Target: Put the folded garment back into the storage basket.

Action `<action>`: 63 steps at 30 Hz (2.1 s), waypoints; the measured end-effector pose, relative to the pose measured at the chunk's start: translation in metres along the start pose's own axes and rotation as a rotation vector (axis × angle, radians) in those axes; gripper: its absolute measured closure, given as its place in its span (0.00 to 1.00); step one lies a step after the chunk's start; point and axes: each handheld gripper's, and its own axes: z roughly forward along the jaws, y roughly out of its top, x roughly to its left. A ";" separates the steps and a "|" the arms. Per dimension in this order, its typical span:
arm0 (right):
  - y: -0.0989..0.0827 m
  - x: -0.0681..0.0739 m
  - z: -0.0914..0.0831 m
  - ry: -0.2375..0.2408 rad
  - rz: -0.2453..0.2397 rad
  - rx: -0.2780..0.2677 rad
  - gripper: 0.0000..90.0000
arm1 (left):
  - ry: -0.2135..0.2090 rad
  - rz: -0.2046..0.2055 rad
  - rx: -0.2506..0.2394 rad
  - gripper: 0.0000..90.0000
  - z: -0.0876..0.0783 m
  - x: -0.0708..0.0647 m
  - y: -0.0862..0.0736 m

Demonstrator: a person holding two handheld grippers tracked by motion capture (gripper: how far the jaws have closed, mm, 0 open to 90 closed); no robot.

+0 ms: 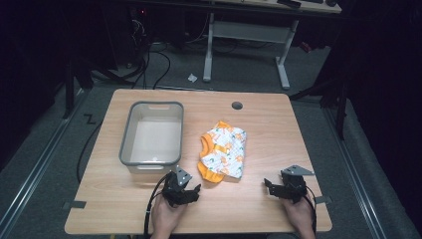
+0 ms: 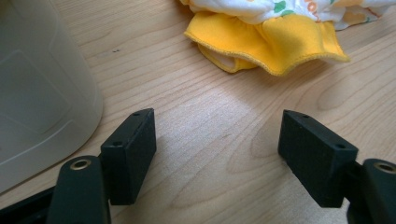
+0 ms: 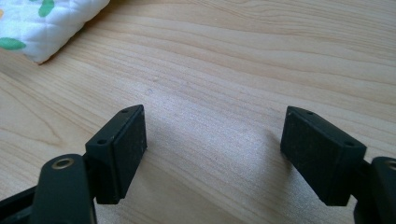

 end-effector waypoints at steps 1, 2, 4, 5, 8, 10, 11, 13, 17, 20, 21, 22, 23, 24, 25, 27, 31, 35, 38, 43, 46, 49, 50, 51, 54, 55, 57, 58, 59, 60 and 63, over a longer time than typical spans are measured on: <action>0.000 0.000 0.000 0.000 -0.001 0.000 0.25 | 0.001 -0.002 0.001 0.31 0.000 0.000 0.000; 0.000 0.000 0.000 0.000 0.000 0.000 0.25 | 0.001 -0.004 0.001 0.31 0.000 0.000 0.000; 0.000 0.000 0.000 0.000 0.000 0.000 0.25 | 0.001 -0.005 0.001 0.31 0.000 0.000 0.000; 0.000 0.000 0.000 -0.001 -0.001 0.000 0.25 | 0.002 -0.005 0.000 0.31 0.000 0.000 0.000; 0.000 0.000 0.000 0.000 0.000 0.000 0.25 | 0.000 -0.005 0.001 0.31 0.000 0.000 0.000; 0.000 0.000 0.000 -0.001 0.000 0.000 0.25 | -0.007 0.006 0.005 0.28 0.000 0.000 0.000; 0.000 0.000 0.000 0.000 0.000 -0.001 0.25 | -0.009 0.007 0.006 0.28 0.000 0.000 0.000; 0.000 0.000 0.000 -0.001 0.000 0.000 0.25 | -0.006 0.007 0.007 0.28 0.000 0.000 0.000; 0.000 0.000 0.000 -0.001 0.000 0.000 0.25 | -0.002 0.002 0.005 0.27 0.000 -0.001 0.000; 0.000 0.000 0.000 -0.001 -0.001 0.000 0.25 | -0.003 0.002 0.005 0.27 0.000 -0.001 0.000; 0.000 0.000 0.000 0.000 -0.001 -0.001 0.25 | -0.008 0.001 0.006 0.27 0.000 0.000 0.000; 0.000 0.000 0.000 0.000 -0.001 0.000 0.25 | -0.008 0.000 0.006 0.27 0.000 0.000 0.000; 0.000 0.000 0.000 -0.001 -0.001 0.000 0.25 | -0.008 0.000 0.006 0.27 0.000 0.000 0.000; 0.000 0.000 0.000 -0.001 0.000 -0.001 0.25 | -0.008 0.000 0.006 0.27 0.000 0.000 0.000; 0.000 0.000 0.000 -0.001 0.000 0.000 0.25 | -0.005 0.001 0.004 0.27 0.000 0.000 0.000; 0.000 0.000 0.000 -0.001 -0.001 0.000 0.25 | -0.006 0.001 0.001 0.30 0.000 0.000 0.000; 0.000 0.000 0.000 0.000 -0.001 0.000 0.25 | -0.005 0.001 -0.001 0.32 0.000 0.000 0.000; 0.000 0.000 0.000 -0.001 -0.001 0.000 0.25 | 0.008 -0.004 -0.001 0.34 -0.001 -0.001 0.000; 0.000 0.000 0.000 -0.001 0.000 0.000 0.25 | -0.002 0.004 0.004 0.36 -0.001 -0.004 0.002; 0.000 0.000 0.000 -0.001 -0.001 0.000 0.25 | -0.019 0.017 -0.022 0.37 -0.006 -0.010 0.009; 0.000 0.000 0.000 -0.001 -0.001 0.000 0.25 | -0.032 0.029 -0.028 0.37 -0.008 -0.014 0.014; 0.000 0.000 0.000 -0.001 -0.001 0.000 0.25 | -0.089 0.007 -0.037 0.37 -0.011 -0.016 0.019; 0.000 0.000 0.000 -0.001 -0.001 0.000 0.25 | -0.094 0.008 -0.037 0.37 -0.011 -0.017 0.021; 0.000 0.000 0.000 -0.001 -0.002 0.000 0.25 | -0.098 0.012 -0.034 0.37 -0.011 -0.018 0.022; 0.000 0.000 0.000 -0.001 -0.001 0.000 0.25 | -0.111 0.007 -0.039 0.36 -0.011 -0.019 0.026; 0.000 0.000 0.000 -0.001 -0.003 0.000 0.25 | -0.122 0.004 -0.043 0.36 -0.012 -0.020 0.029; 0.000 0.000 0.000 -0.001 -0.001 0.000 0.25 | -0.121 0.007 -0.051 0.36 -0.013 -0.022 0.033; 0.000 0.000 0.000 -0.001 -0.002 0.000 0.25 | -0.124 0.006 -0.054 0.36 -0.013 -0.022 0.034; 0.000 0.000 0.000 -0.001 -0.002 0.000 0.25 | -0.117 0.007 -0.056 0.35 -0.014 -0.022 0.036; 0.000 0.000 0.000 -0.001 -0.001 0.000 0.25 | -0.117 0.004 -0.059 0.35 -0.014 -0.022 0.038; 0.000 0.000 0.000 -0.001 -0.002 0.000 0.25 | -0.107 0.004 -0.072 0.34 -0.014 -0.023 0.042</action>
